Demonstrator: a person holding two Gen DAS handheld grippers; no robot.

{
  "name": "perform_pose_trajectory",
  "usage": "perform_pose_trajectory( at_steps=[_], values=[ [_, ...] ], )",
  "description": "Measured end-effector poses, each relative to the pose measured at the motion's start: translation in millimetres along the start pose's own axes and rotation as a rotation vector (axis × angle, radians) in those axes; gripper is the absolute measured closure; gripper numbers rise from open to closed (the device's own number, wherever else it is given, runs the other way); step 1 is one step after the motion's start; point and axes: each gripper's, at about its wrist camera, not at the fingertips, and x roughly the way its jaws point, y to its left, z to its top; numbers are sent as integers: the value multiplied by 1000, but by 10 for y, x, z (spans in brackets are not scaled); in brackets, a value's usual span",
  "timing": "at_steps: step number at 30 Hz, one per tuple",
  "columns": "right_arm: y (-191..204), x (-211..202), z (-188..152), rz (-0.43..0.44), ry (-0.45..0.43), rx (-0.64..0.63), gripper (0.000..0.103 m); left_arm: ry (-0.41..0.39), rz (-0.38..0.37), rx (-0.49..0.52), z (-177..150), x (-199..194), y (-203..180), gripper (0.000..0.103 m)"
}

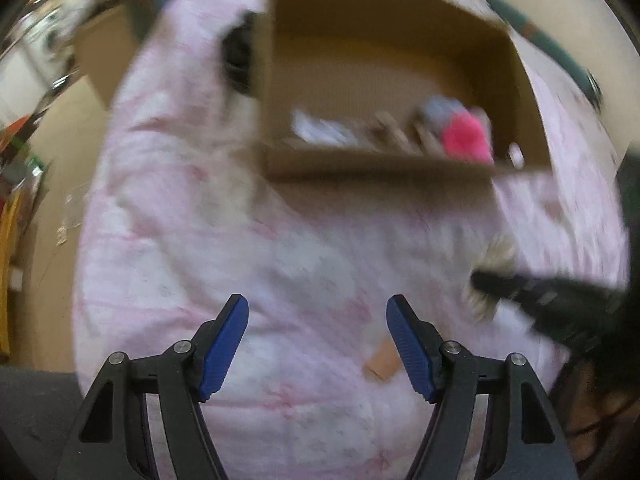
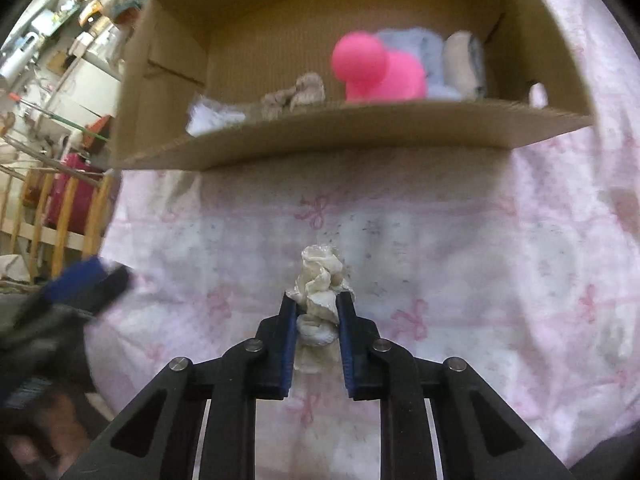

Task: Organize soft objects
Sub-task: 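Grasp the white scrunchie with the right gripper while the left gripper grasps the tan cone piece, then carry the scrunchie and tan cone piece over the box with both grippers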

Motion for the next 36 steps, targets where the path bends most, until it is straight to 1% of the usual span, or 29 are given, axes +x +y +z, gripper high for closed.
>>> perform_pose_trajectory(
  at_steps=[3, 5, 6, 7, 9, 11, 14, 15, 16, 17, 21, 28, 29, 32, 34, 36],
  values=[
    [-75, -224, -58, 9, -21, 16, 82, 74, -53, 93, -86, 163, -217, 34],
    [-130, -309, -131, 5, -34, 23, 82, 110, -89, 144, -140, 244, -349, 37],
    [-170, -340, -169, 2, -43, 24, 82, 122, -97, 166, -159, 277, -403, 41],
    [-195, -342, -201, -3, -50, 28, 82, 133, -101, 183, -174, 313, -441, 47],
    [-303, -345, -217, 8, -49, 61, 82, 164, -106, 201, -197, 405, -482, 52],
    [-339, -357, -246, 11, -48, 70, 82, 183, -100, 197, -211, 480, -484, 58],
    [-327, -403, -236, 13, -56, 48, 82, 186, -79, 198, -209, 521, -479, 74],
    [-303, -365, -226, 13, -55, 43, 82, 183, -88, 194, -202, 513, -467, 89],
    [-293, -343, -231, 12, -52, 40, 82, 175, -103, 180, -189, 490, -444, 97],
    [-289, -322, -229, 12, -50, 40, 82, 159, -115, 159, -168, 448, -412, 97],
    [-282, -295, -238, 3, -51, 37, 82, 96, -109, 117, -87, 309, -308, 97],
    [-294, -302, -235, 2, -61, 45, 82, 62, -74, 27, -11, 261, -76, 97],
    [-292, -302, -236, 1, -61, 44, 82, 58, -70, 19, -17, 227, -99, 97],
    [-276, -307, -237, -3, -65, 39, 82, 34, -68, -19, -11, 152, -10, 97],
    [-259, -333, -232, -1, -82, 35, 82, -9, -66, -43, -2, 43, 50, 97],
    [-242, -402, -220, 6, -113, 29, 82, -82, -73, -60, 24, -138, 94, 97]
  ],
)
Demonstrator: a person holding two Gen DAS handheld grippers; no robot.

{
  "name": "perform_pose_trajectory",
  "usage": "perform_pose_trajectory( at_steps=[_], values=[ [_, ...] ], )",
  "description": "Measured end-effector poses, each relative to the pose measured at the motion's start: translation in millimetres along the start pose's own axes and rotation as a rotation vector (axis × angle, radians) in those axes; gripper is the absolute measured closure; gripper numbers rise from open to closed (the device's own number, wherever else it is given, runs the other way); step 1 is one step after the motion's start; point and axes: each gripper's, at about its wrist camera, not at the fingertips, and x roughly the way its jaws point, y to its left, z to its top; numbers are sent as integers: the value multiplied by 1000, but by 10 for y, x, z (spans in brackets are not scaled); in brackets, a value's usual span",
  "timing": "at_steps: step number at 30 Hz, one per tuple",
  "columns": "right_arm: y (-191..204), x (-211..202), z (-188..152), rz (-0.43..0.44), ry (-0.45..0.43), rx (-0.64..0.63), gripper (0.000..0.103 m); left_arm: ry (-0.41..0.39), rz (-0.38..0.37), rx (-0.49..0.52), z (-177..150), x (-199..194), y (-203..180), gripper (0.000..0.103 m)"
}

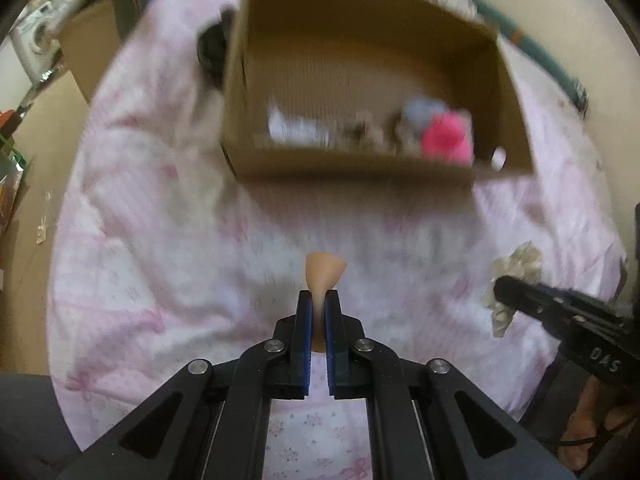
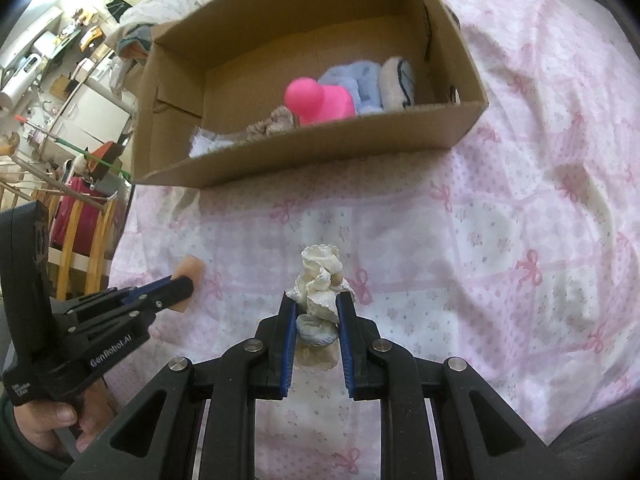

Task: Organize soft objects
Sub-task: 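Carry the scrunchie and tan cone piece over the box with both grippers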

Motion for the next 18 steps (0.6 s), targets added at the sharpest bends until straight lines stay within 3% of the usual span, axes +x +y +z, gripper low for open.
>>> perform_pose_trajectory(
  at_steps=[6, 11, 18],
  values=[
    [24, -268, 95, 31, -126, -10, 82, -149, 2, -10, 101, -318, -20, 97],
    [90, -428, 201, 30, -190, -47, 82, -198, -13, -17, 268, -471, -72, 97],
    [88, -539, 518, 46, -275, -91, 82, -264, -14, 51, 735, -543, -295, 97]
  ],
)
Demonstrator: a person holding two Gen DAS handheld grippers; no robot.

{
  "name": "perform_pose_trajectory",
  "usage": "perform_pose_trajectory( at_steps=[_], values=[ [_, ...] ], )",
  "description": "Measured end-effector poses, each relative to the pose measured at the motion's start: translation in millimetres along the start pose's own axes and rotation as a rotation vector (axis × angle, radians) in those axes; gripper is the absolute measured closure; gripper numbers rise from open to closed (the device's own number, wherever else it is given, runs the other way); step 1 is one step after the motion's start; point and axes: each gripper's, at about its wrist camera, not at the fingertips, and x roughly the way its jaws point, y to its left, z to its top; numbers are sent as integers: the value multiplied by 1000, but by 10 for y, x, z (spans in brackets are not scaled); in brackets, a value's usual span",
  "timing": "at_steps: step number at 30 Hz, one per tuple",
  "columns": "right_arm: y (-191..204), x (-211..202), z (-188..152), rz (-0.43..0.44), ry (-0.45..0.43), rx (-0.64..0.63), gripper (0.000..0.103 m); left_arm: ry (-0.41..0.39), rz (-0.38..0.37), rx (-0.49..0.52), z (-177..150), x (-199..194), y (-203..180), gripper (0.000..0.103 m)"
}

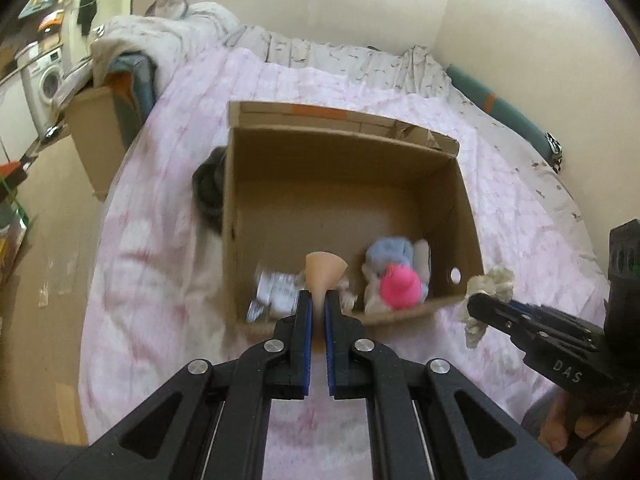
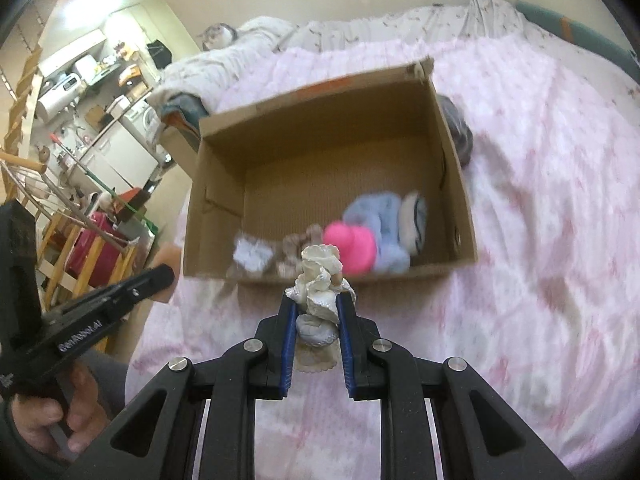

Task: Organize soft objects
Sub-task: 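Carry the scrunchie and tan cone piece over the box with both grippers, then open both grippers to drop the scrunchie and cone piece into the box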

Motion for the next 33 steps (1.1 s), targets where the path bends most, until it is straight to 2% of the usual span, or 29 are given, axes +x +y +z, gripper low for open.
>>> perform_pose_trajectory(
  at_steps=[6, 15, 23, 33],
  values=[
    [-142, 117, 314, -8, -45, -3, 82, -4, 24, 11, 284, 197, -149, 97],
    [-472, 307, 548, -33, -42, 90, 82, 56, 102, 8, 512, 688, -195, 97],
    [-569, 556, 555, -105, 25, 99, 82, 98, 154, 19, 505, 1015, -163, 97],
    [-555, 678, 494, -158, 80, 86, 82, 133, 148, 15, 458, 1173, -133, 97]
  ],
)
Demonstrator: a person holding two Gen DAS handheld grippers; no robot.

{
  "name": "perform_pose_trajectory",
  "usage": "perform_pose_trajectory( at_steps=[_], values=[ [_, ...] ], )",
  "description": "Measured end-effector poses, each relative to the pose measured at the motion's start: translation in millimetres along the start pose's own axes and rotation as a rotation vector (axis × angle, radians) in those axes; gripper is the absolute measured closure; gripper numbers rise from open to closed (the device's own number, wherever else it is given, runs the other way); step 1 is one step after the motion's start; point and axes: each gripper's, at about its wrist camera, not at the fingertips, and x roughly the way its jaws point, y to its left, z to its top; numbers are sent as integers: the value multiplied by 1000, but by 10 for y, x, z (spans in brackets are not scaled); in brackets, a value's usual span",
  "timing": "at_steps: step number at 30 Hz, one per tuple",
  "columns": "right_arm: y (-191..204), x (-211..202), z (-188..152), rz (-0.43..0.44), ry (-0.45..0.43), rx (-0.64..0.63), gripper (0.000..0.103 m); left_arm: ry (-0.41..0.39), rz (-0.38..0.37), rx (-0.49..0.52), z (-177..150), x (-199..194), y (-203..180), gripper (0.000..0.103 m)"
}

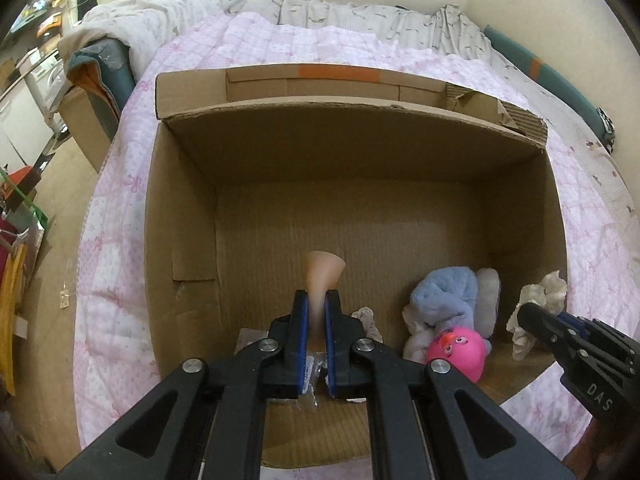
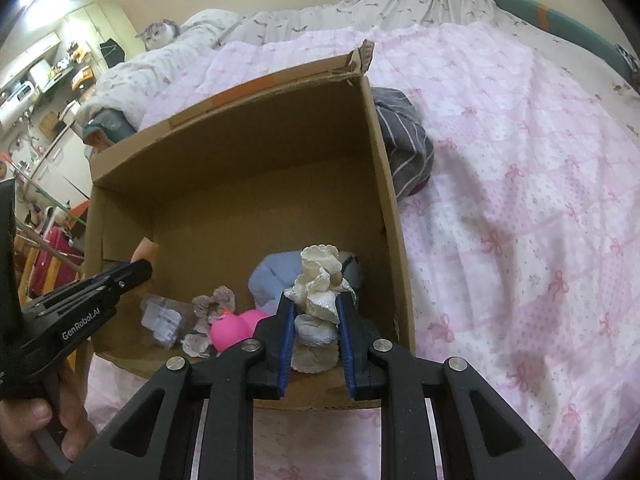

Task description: Organize soft objects

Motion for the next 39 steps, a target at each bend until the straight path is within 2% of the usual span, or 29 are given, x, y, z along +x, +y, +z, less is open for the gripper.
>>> perform_pose_trajectory(
  at_steps=[2, 4, 8, 13, 15, 17, 18, 19, 20, 23, 27, 29, 31, 32, 33, 36, 39],
  values=[
    [-14, 6, 2, 3, 2, 5, 82, -3, 6, 4, -8, -16, -8, 96],
    [-16, 3, 7, 6, 0, 8, 82, -4, 11, 11, -15, -33, -17, 82],
    [-12, 0, -2, 12, -2, 8, 81, 0, 8, -10, -49, -63, -19, 73],
    [18, -18, -20, 26, -9, 1, 78, -46, 48, 6, -64, -180, -60, 36],
    [38, -33, -28, 37, -14, -4, 77, -67, 50, 18, -67, -242, -53, 36],
    [52, -53, -30, 44, -22, -5, 69, -75, 39, 23, -63, -296, -34, 36],
    [55, -60, -32, 48, -26, -5, 60, -85, 30, 27, -67, -337, -19, 36],
    [60, -70, -28, 59, -29, -5, 41, -93, 32, 29, -57, -368, -13, 36],
    [66, -96, -26, 74, -40, -3, 36, -103, 39, 31, -62, -404, 1, 36],
    [103, -193, -22, 73, -88, -12, 29, -125, 53, 22, -63, -511, 60, 36],
    [126, -328, -31, 84, -155, -8, 1, -170, 96, -11, -93, -683, 157, 35],
    [141, -406, -45, 82, -186, -8, 0, -180, 85, -19, -107, -759, 212, 29],
    [180, -492, -50, 71, -214, -25, 0, -191, 78, -47, -134, -872, 276, 18],
    [211, -549, -63, 55, -228, -39, 0, -204, 75, -54, -149, -939, 291, 17],
    [235, -603, -71, 48, -240, -48, 0, -225, 68, -56, -165, -1022, 306, 16],
    [311, -809, -135, 38, -287, -65, 0, -293, 55, -46, -249, -1298, 346, 3],
    [394, -1042, -243, 28, -334, -89, 0, -357, 55, -45, -372, -1576, 389, 1]
  ],
)
